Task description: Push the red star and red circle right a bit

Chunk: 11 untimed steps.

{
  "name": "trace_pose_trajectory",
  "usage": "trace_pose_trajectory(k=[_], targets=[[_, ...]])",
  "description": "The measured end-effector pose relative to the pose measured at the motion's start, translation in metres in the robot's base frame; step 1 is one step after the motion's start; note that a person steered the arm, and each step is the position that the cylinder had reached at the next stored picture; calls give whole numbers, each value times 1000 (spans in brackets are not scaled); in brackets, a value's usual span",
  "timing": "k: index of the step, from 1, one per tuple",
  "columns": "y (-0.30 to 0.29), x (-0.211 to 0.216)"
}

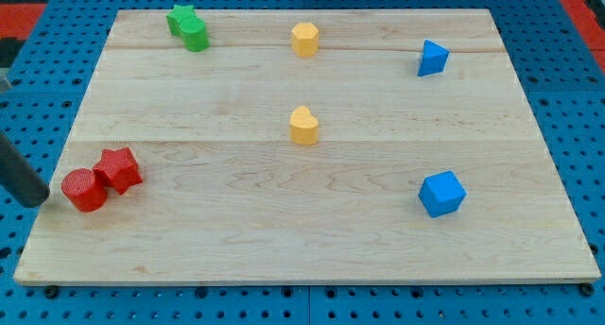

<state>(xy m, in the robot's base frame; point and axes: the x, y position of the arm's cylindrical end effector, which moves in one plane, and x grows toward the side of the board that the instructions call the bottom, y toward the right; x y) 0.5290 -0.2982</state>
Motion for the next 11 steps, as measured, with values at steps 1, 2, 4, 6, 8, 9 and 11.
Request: trace_pose_trajectory(k=[1, 2, 4, 6, 8, 9, 11], targets=[[0, 0], [8, -1], [31, -15], [66, -25], [120, -25], [144, -25], [178, -25]])
